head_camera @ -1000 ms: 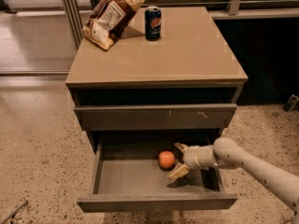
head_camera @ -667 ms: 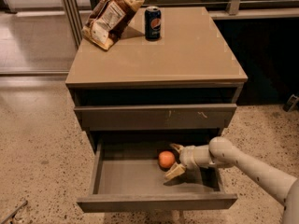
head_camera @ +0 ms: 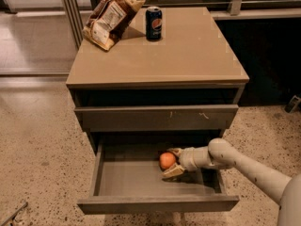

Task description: Pick orange from middle drawer and place on counter

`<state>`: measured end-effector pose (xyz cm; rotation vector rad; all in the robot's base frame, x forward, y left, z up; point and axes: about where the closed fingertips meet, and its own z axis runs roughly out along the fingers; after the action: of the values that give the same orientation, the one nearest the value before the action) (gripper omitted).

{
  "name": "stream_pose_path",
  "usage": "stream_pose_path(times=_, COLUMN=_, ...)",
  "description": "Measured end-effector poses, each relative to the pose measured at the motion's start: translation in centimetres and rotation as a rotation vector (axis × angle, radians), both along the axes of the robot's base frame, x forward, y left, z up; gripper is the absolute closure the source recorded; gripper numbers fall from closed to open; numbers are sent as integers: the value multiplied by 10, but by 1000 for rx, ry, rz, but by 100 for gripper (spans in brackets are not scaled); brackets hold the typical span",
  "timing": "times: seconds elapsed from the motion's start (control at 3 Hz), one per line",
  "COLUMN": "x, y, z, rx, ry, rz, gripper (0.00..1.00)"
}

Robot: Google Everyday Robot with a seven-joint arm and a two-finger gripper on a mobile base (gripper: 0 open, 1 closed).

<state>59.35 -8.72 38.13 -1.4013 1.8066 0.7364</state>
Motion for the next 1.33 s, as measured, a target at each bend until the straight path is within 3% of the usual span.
stream_pose_path(times=1.0, x=-7, y=-1, z=11, rx=6, ry=15, rz=7, gripper=99)
stream_pose_path(times=1.33, x=-18, y=-4, z=42, rx=19, ry=39, rz=7, gripper=100)
